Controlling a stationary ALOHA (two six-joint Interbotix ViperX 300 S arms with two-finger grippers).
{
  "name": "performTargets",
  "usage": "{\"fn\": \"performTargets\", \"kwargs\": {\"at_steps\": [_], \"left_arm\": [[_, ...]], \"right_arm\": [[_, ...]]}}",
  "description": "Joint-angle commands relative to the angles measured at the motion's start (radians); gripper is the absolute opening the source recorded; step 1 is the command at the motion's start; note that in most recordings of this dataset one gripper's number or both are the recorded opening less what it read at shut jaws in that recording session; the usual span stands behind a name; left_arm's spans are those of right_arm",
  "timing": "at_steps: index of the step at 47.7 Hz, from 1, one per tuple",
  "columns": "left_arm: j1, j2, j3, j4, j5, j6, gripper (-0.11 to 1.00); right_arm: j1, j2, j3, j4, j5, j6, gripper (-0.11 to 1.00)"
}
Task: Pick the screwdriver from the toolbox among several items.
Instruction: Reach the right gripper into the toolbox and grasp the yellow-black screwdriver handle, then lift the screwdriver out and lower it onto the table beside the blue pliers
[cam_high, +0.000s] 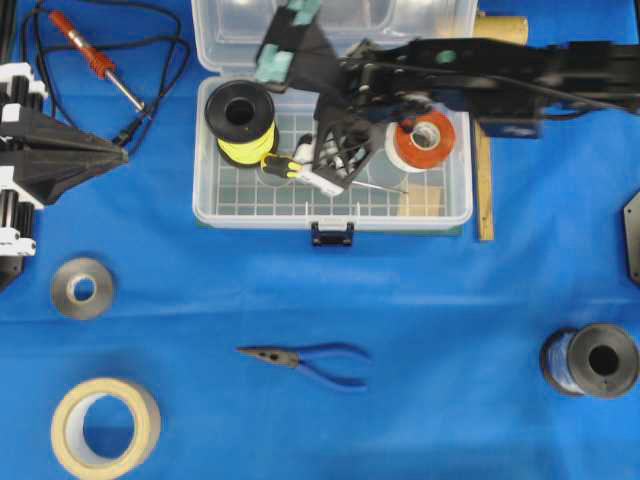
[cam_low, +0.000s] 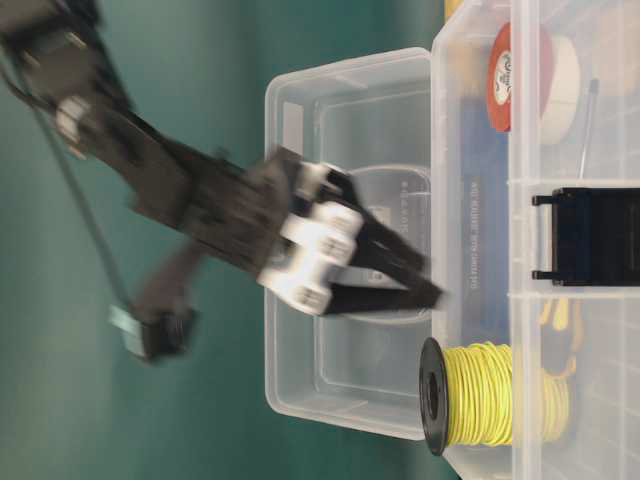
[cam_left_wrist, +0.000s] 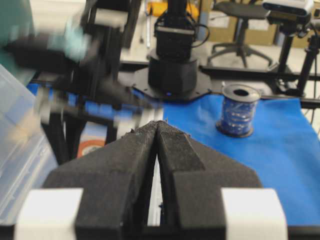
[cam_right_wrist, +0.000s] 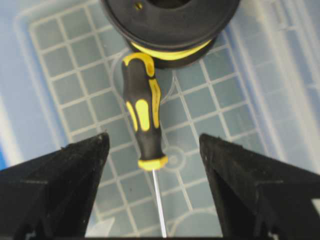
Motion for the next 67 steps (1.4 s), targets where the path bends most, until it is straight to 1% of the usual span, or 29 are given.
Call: {"fn": "performTargets", "kwargs": {"at_steps": [1,10,19,23,24,26,30,31,32,41,49,54,56,61,67], "left_arm": [[0.003,0.008,-0.009,-0.003,-0.014,0.002,0.0],[0.009,0.008,-0.008,-0.005,-0.014,0.0,0.0],[0.015,0.008,-0.006,-0.006,-0.014,0.0,0.0],[0.017,0.008,-0.005,-0.006,-0.012,0.0,0.0],[0.018,0.008,-0.005,-0.006,-0.012,0.0,0.0],[0.02,0.008,-0.003,-0.006,-0.011,-0.002,0.0],[0.026,0.008,-0.002,-0.008,-0.008,-0.005,0.0],[0.026,0.008,0.0,-0.006,-0.008,-0.006,0.0],[0.028,0.008,0.0,-0.006,-0.008,-0.008,0.0],[0.041,0.008,0.003,-0.006,-0.006,-0.009,0.0],[0.048,0.008,0.005,-0.008,-0.006,-0.009,0.0],[0.046,0.006,0.005,-0.006,-0.005,-0.009,0.0],[0.048,0.008,0.005,-0.006,-0.005,-0.009,0.0],[0.048,0.008,0.006,-0.006,-0.002,-0.009,0.0],[0.048,0.006,0.008,-0.008,-0.002,-0.011,0.0]], "right_arm": [[0.0,0.035,-0.041,0.006,0.003,0.003,0.74],[0.0,0.129,-0.066,0.008,-0.005,0.015,0.74],[0.002,0.172,-0.067,0.008,-0.015,0.021,0.73],[0.0,0.172,-0.067,0.008,-0.025,0.021,0.7],[0.0,0.172,-0.067,0.008,-0.025,0.021,0.68],[0.0,0.172,-0.067,0.008,-0.023,0.021,0.6],[0.002,0.166,-0.067,0.008,-0.014,0.018,0.36],[0.0,0.163,-0.067,0.008,-0.011,0.018,0.3],[0.0,0.158,-0.069,0.009,-0.006,0.018,0.28],[0.0,0.06,-0.067,0.003,0.046,0.021,0.28],[0.003,-0.077,-0.067,0.005,0.16,0.023,0.27],[0.021,-0.156,-0.067,0.003,0.207,0.035,0.27],[0.037,-0.186,-0.067,0.003,0.219,0.044,0.27],[0.106,-0.238,-0.063,-0.005,0.232,0.072,0.27],[0.225,-0.23,-0.063,-0.021,0.222,0.098,0.27]]}}
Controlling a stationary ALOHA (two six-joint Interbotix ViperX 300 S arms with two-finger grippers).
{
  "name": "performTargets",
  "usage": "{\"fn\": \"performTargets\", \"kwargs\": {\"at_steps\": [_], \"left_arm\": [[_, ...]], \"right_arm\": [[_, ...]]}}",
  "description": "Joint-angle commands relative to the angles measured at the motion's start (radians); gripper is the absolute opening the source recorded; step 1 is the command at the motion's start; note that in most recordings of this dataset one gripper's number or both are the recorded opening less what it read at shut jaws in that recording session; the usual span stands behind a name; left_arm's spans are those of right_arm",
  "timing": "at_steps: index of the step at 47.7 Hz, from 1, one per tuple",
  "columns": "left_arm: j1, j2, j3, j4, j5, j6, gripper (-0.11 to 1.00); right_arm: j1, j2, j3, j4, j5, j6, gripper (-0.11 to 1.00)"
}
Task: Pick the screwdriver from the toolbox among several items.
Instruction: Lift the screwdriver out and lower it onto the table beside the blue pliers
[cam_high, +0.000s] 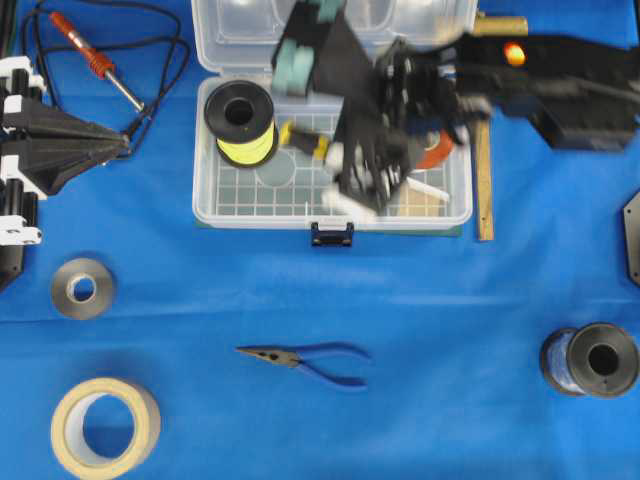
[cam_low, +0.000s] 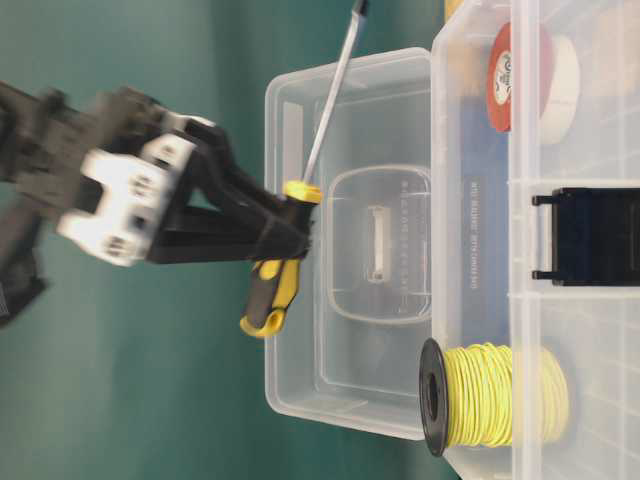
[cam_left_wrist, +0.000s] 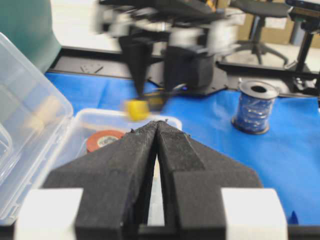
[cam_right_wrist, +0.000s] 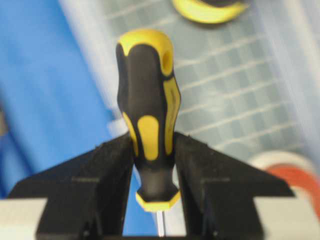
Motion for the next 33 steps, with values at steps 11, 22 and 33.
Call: {"fn": "performTargets", "kwargs": {"at_steps": [11,22,33], "left_arm": [[0.003,0.003,-0.009,-0.002,-0.005,0.002,0.0],[0.003,0.0,-0.009,0.0,-0.006,0.002,0.0],[0.003,-0.002,0.0,0.0,-0.005,0.002,0.0]], "right_arm": [[0.224,0.112,-0.032,-0.098,-0.08,0.12,0.27],[0.262,0.29,-0.048,-0.106,-0.175,0.15,0.27],[0.265,0.393,-0.048,-0.08,-0.324,0.15,0.27]]}}
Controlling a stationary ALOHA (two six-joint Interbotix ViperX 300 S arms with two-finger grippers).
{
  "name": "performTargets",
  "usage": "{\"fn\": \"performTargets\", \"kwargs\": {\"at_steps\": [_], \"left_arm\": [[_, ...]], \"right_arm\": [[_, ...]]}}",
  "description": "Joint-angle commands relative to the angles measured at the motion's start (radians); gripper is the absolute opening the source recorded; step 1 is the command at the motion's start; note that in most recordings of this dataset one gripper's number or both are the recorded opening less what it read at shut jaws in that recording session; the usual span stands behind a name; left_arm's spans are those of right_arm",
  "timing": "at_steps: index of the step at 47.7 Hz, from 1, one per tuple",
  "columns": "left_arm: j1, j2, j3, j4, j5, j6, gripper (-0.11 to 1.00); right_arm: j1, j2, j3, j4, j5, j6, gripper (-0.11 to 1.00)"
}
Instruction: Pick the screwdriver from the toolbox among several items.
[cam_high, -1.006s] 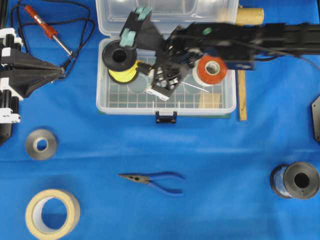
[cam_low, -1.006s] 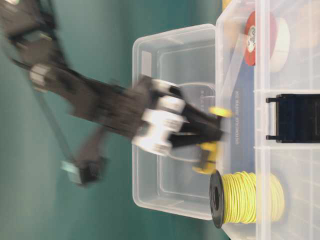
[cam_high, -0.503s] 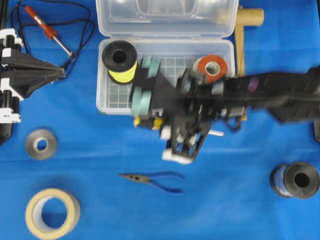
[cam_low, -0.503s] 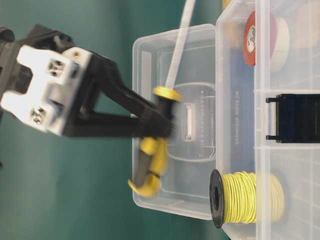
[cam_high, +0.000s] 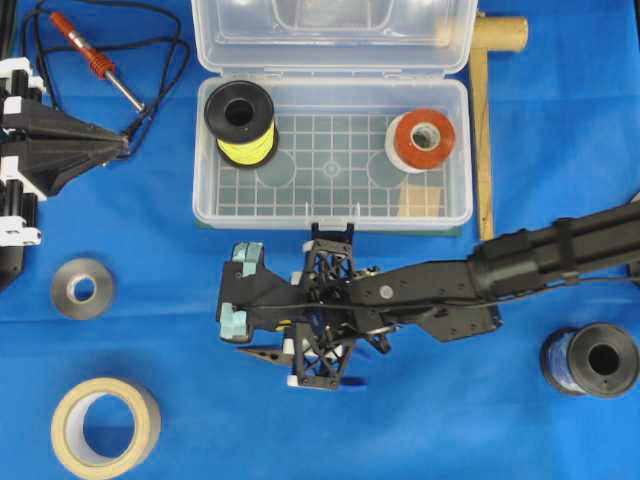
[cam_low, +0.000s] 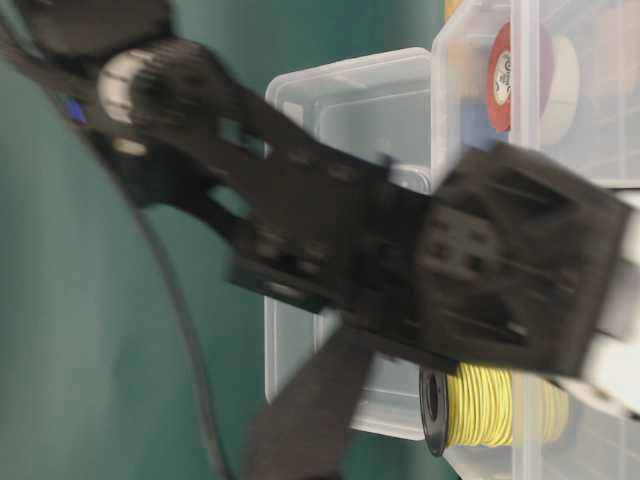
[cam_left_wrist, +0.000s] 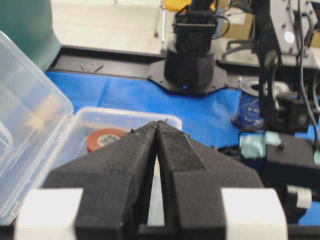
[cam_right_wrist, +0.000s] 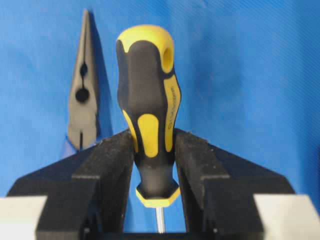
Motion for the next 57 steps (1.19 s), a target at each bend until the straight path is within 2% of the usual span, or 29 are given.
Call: {"fn": "performTargets", "kwargs": {"at_steps": [1,14,21,24,32,42,48,57], "left_arm": [[0.003,0.003,-0.009,-0.002,-0.005,0.002,0.0],[0.003,0.002,-0.008,0.0,-0.005,0.002,0.0],[0.003,0.003,-0.006,0.0,-0.005,0.0,0.0],[0.003,0.002,-0.006,0.0,-0.005,0.0,0.0],[0.003,0.003,-0.006,0.0,-0.005,0.0,0.0],[0.003,0.003,-0.003,0.0,-0.003,-0.011,0.0],[0.003,0.003,-0.002,-0.002,-0.005,-0.011,0.0],[-0.003,0.003,0.002,-0.002,-0.003,-0.012,0.0]], "right_arm": [[0.003,0.003,-0.026,0.014,-0.034,0.0,0.27],[0.005,0.017,-0.026,0.032,-0.026,0.002,0.29],[0.002,-0.005,-0.029,0.029,0.028,0.006,0.7],[-0.005,-0.038,-0.031,0.028,0.069,0.006,0.81],[-0.008,-0.186,-0.031,-0.021,0.147,0.005,0.75],[0.003,-0.426,0.026,-0.144,0.207,0.005,0.76],[0.014,-0.586,0.149,-0.206,0.181,0.006,0.76],[0.014,-0.822,0.391,-0.227,0.031,0.017,0.76]]}}
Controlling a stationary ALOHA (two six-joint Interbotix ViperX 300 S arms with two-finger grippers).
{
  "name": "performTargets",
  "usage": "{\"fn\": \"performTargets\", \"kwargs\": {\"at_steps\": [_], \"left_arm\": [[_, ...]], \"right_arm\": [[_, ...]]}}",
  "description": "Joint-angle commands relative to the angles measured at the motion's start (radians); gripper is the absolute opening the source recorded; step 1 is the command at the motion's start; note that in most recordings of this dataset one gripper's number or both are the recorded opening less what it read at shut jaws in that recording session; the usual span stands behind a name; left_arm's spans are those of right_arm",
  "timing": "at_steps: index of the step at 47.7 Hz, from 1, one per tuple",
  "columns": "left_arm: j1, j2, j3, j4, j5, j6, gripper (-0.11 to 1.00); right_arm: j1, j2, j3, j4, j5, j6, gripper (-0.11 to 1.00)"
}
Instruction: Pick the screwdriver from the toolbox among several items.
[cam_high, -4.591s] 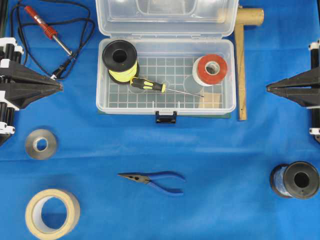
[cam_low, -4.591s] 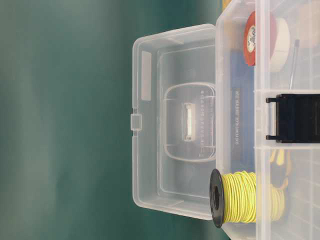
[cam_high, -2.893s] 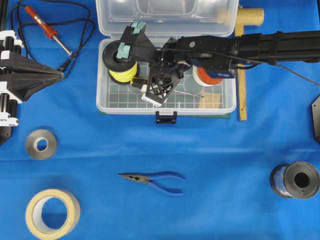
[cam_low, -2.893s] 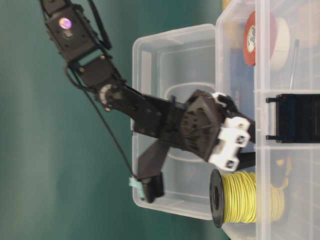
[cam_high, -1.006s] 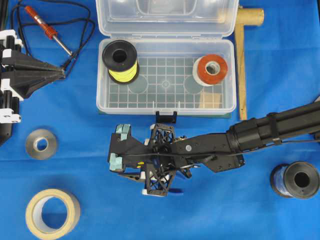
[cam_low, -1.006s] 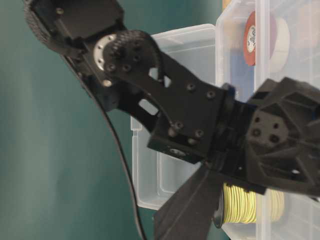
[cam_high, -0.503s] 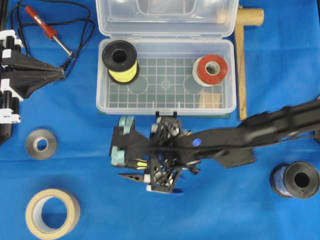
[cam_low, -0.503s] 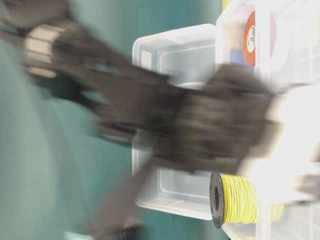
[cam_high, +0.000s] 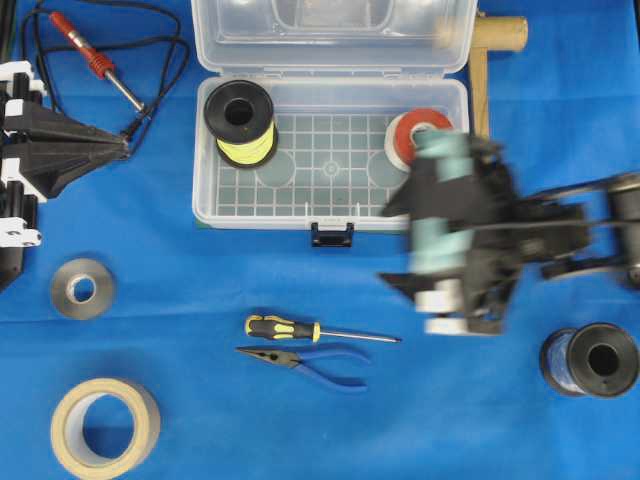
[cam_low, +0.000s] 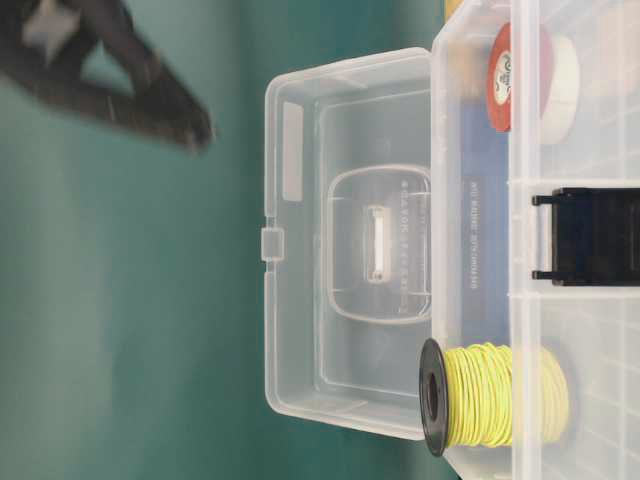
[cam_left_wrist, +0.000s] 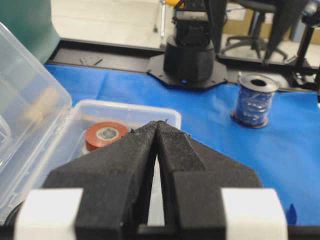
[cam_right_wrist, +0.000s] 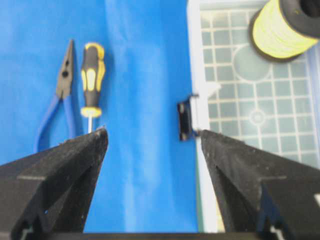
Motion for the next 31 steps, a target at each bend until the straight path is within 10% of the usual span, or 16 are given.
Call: {"fn": "performTargets", "kwargs": {"at_steps": [1,31], "left_arm": [[-0.005,0.006,-0.008,0.0,-0.006,-0.002,0.0],[-0.018,0.008,-0.002,-0.002,-0.012,0.0,0.0]], "right_arm": [[0.003,-0.137,0.097,-0.009,-0.078,0.008,0.76],[-0.018,-0.867,0.804,-0.034,-0.397,0.023,0.76]]}}
